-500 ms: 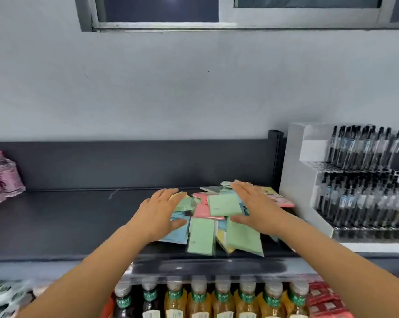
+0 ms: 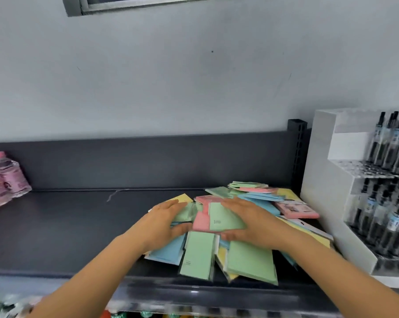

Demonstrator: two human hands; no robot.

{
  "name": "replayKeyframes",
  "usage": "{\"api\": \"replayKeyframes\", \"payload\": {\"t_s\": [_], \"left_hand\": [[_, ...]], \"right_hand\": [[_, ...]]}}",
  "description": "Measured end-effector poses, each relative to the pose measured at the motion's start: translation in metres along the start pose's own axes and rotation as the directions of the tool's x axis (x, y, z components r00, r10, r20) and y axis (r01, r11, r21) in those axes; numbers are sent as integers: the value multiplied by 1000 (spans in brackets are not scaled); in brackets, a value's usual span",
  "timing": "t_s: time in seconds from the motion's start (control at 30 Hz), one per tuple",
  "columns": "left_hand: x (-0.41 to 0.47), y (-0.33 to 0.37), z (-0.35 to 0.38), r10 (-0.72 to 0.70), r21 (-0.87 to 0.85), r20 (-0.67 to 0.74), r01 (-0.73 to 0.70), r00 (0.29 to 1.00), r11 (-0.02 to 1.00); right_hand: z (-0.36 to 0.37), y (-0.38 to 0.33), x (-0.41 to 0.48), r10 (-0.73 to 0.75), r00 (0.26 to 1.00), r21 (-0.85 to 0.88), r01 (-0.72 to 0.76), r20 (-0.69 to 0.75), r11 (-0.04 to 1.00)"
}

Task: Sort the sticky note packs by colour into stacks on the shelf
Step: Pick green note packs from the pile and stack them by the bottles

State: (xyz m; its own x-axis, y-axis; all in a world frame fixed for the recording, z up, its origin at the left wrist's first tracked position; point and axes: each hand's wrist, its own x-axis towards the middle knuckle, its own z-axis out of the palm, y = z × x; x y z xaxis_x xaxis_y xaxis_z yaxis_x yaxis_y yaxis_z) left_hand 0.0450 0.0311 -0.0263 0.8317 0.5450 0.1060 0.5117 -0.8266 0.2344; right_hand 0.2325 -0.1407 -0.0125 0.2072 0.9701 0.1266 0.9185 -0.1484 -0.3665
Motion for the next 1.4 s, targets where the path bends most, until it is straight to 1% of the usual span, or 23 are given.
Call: {"api": "replayKeyframes", "payload": {"t_s": [0.03, 0.1, 0.2, 0.27, 0.33, 0.4, 0.5, 0.7, 0.77, 0.83, 0.97, 1.1, 1.23, 1.33, 1.4], "left_hand": [[1, -1, 2, -12, -54, 14, 13, 1000, 998], [2, -2, 5, -28, -118, -11, 26, 1000, 993], [-2, -5, 9, -24, -138, -87, 12, 996, 990], [-7, -4, 14, -35, -221, -176, -4, 984, 975], [-12, -2, 19, -85, -312, -285, -8, 955, 950], [-14, -1, 23, -126, -319, -358, 6, 925, 948], [-15, -2, 24, -168, -357, -384, 21, 908, 934], [-17, -6, 24, -202, -405, -418, 17, 886, 914], [-17, -7, 24, -214, -423, -423, 17, 880, 906], [-17, -7, 23, -217, -443, -422, 9, 880, 897], [-17, -10, 19, -257, -533, -406, 1, 877, 846], [-15, -17, 7, -305, -582, -450, -17, 839, 813], [-19, -18, -11, -312, -577, -544, -78, 779, 813], [-26, -17, -23, -325, -569, -604, -108, 728, 815], [-34, -19, -28, -320, -555, -623, -115, 714, 824]], "right_hand": [[0, 0, 1, 16, 1000, 7, -16, 4, 1000], [0, -1, 2, 44, 999, 11, -44, 0, 999], [4, -4, 1, 82, 997, 10, -82, -7, 997], [7, -5, -2, 108, 994, -15, -108, -16, 994], [12, -9, -3, 127, 991, -59, -130, -43, 990], [19, -14, -4, 136, 982, -81, -147, -133, 986], [27, -19, -5, 149, 949, -57, -171, -276, 984], [28, -18, -7, 205, 927, -15, -221, -315, 975], [28, -16, -7, 209, 910, 42, -208, -359, 977], [25, -13, -5, 230, 892, 144, -188, -388, 972], [15, -15, -6, 229, 884, 333, -90, -407, 939], [4, -23, -5, 296, 840, 522, -17, -456, 853], [-4, -31, -2, 359, 807, 670, 61, -470, 740], [-3, -35, -1, 375, 815, 742, 97, -443, 664], [1, -40, 0, 359, 828, 756, 113, -430, 644]]}}
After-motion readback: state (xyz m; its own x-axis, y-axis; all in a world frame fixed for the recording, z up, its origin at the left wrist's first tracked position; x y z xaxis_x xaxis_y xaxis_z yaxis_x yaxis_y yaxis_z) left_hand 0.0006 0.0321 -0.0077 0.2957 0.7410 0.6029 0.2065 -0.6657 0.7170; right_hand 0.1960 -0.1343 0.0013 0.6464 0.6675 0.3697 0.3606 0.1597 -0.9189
